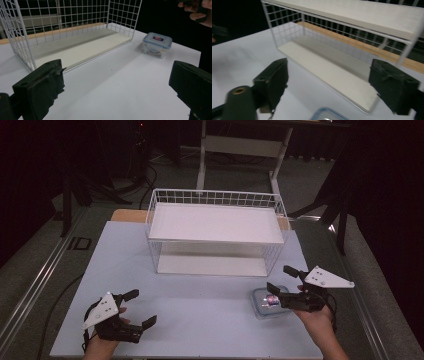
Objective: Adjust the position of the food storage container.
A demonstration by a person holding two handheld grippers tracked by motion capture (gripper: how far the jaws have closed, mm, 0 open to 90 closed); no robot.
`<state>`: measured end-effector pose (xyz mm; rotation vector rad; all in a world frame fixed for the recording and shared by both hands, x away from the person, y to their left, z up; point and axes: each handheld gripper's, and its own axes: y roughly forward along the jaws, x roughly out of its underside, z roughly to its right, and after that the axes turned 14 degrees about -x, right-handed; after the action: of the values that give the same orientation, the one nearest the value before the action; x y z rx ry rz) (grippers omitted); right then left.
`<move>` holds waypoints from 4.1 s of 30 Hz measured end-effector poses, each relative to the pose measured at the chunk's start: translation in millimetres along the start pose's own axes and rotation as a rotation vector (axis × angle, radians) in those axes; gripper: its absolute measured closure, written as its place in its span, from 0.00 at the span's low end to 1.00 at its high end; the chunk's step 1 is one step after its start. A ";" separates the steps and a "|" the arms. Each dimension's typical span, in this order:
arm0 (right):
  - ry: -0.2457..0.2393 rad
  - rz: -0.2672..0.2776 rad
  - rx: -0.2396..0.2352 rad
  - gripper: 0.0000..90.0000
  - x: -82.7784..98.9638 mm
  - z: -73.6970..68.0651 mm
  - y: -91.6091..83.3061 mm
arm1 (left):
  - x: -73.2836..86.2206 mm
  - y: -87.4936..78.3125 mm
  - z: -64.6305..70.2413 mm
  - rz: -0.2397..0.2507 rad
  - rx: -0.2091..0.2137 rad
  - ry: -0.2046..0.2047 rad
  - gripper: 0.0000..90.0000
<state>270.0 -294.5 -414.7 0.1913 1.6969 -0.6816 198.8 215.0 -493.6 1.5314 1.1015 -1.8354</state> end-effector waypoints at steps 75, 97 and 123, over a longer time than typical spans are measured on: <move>0.171 -0.399 -0.034 1.00 99.5 19.0 55.9 | 0.9 1.0 1.4 -0.012 0.012 -0.004 0.01; 0.134 -0.419 -0.137 1.00 85.1 -3.5 103.9 | 1.5 3.6 5.8 -0.033 0.023 0.024 0.01; 0.131 -0.428 -0.179 1.00 78.5 -10.0 126.6 | 1.8 5.5 6.5 -0.045 0.042 0.034 0.01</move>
<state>302.6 -204.9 -529.5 -0.2670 1.9359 -0.8380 199.1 206.8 -496.5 1.5791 1.1278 -1.8800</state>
